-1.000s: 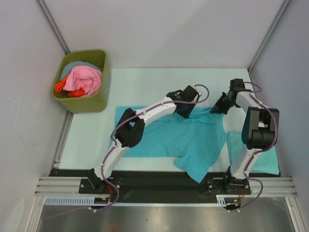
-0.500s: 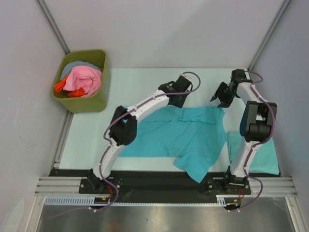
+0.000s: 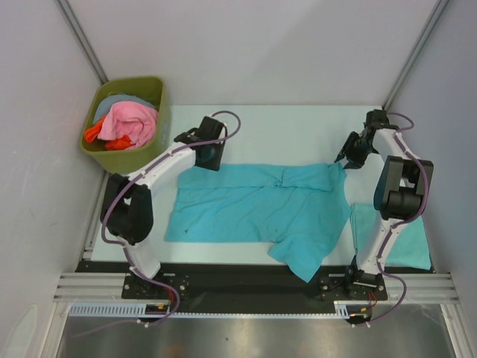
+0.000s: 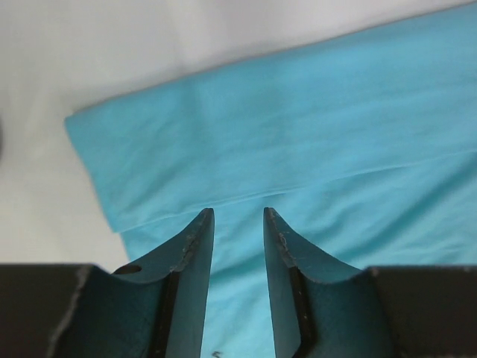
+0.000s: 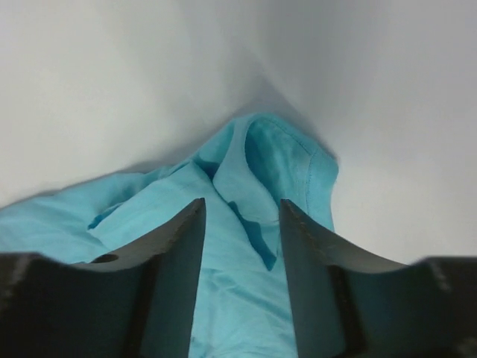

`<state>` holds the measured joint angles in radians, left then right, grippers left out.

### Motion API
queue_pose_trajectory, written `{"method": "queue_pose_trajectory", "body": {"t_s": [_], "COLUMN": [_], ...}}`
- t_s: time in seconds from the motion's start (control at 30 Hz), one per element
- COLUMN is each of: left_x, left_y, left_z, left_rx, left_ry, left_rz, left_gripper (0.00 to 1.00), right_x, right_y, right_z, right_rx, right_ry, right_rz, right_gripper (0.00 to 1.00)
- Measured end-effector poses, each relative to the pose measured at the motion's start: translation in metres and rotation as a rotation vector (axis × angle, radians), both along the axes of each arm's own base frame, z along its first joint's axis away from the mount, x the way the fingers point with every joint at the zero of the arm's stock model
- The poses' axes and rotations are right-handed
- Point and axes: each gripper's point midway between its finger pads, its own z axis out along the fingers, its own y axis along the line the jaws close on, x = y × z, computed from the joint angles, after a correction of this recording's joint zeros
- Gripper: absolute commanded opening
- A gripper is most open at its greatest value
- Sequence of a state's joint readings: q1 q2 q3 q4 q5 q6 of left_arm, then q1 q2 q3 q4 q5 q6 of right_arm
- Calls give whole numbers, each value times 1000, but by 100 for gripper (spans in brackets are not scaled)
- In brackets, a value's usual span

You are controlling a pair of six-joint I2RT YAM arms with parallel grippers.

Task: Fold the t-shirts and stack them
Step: Fold the tshirt

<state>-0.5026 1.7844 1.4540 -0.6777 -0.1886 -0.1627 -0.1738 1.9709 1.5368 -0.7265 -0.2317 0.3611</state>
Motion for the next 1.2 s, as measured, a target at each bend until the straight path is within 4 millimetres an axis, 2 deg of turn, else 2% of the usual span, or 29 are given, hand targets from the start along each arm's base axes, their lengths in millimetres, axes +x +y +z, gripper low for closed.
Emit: {"method": "queue_pose_trajectory", "body": {"t_s": [0.13, 0.23, 0.33, 0.37, 0.4, 0.47, 0.67, 0.8, 1.03, 1.2], "left_x": [-1, 1, 5, 5, 6, 8, 11, 20, 34, 34], "left_y": [44, 63, 78, 79, 84, 88, 89, 86, 81, 81], "left_z": [-31, -50, -62, -65, -69, -76, -88, -79, -62, -66], "left_rx": [30, 43, 41, 37, 36, 34, 37, 26, -2, 2], "left_ry": [76, 123, 153, 162, 174, 190, 217, 193, 151, 160], "left_rz": [87, 134, 175, 181, 197, 217, 228, 229, 249, 250], "left_gripper": [33, 31, 29, 29, 28, 28, 28, 30, 30, 30], "right_x": [5, 15, 21, 24, 27, 32, 39, 38, 44, 56], "right_y": [2, 1, -3, -5, -8, -12, -22, -24, -29, -33], "right_z": [-21, -35, -44, -45, -46, -45, -45, -51, -51, -49], "right_rx": [13, 13, -2, -11, -20, -26, -54, -74, -101, -114], "right_ry": [43, 56, 67, 66, 60, 53, 36, 35, 11, -9], "right_rz": [19, 27, 28, 25, 27, 15, -11, -19, -25, -29], "right_gripper": [52, 48, 32, 14, 7, 0, 0, 0, 0, 0]}}
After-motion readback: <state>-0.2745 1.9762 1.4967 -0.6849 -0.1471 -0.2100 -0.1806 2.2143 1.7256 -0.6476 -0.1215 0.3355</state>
